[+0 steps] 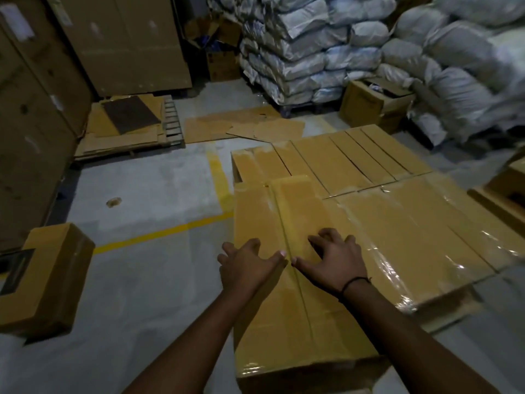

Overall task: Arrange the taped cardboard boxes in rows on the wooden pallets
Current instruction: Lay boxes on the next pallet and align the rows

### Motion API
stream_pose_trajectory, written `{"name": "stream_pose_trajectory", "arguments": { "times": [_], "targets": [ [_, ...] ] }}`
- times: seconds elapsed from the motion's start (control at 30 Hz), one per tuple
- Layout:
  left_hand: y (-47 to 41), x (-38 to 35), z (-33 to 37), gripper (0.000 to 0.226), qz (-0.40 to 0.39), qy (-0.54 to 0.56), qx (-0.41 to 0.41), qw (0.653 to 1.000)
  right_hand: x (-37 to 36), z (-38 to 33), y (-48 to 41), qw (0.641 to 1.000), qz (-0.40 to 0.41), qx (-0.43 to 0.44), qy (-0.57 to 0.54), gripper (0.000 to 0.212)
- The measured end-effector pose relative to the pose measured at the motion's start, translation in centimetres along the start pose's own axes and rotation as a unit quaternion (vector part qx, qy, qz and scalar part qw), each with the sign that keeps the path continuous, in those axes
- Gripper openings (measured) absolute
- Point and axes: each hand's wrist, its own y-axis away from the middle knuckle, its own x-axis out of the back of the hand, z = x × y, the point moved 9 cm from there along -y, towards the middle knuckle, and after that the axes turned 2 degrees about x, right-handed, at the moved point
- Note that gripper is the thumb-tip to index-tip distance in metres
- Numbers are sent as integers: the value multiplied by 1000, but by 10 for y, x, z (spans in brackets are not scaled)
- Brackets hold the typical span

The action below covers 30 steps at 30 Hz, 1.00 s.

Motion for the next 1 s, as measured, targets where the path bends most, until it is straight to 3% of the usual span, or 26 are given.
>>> {"name": "stream_pose_trajectory", "arguments": {
  "times": [0.37, 0.63, 1.0],
  "targets": [
    [16, -76, 77, 95, -43, -26, 5, 999, -2, 107, -17, 999, -39, 9, 8, 87],
    [-14, -112, 68, 100, -68, -17, 33, 997, -38, 127, -39, 996, -84, 5, 0, 87],
    [-19, -133, 75, 87, -32, -19, 97, 995, -71, 149, -69, 993, -94, 48, -44, 87]
  ]
}}
